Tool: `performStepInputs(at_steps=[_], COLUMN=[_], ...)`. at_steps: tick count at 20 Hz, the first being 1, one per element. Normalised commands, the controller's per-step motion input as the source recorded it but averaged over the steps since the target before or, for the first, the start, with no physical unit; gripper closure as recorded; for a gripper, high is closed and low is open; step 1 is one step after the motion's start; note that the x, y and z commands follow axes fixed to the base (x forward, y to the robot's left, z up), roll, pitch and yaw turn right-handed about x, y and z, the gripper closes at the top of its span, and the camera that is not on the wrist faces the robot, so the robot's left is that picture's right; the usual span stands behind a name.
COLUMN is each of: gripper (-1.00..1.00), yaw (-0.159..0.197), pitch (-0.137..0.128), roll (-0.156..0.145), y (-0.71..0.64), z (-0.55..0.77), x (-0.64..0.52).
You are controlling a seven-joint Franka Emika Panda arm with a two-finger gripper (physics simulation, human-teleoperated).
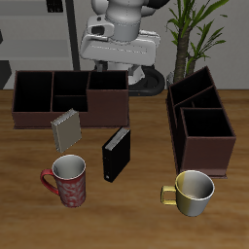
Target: Place the black book into the back desk caddy's right compartment
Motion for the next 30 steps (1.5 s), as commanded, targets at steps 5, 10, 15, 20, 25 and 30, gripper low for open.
performStepInputs(at_steps=[5, 10, 15, 20, 25, 30], gripper=[-1.0, -1.0, -1.0, -1.0, -1.0, -1.0], yaw=[-0.001, -0.033, -0.054, -0.107, -0.101, -0.06], pitch=[-0.004, -0.007, -0.04, -0.05, -0.028, 0.005], roll=[-0.015, -0.021, -0.009, 0.019, 0.009, -0.005], y=[-0.03, 0.04, -0.01, -0.03, 0.0, -0.02], z=[0.0, 0.0, 0.09, 0.05, -0.1, -0.18], x=[0.0, 0.05, 0.11, 0.12, 0.15, 0.19])
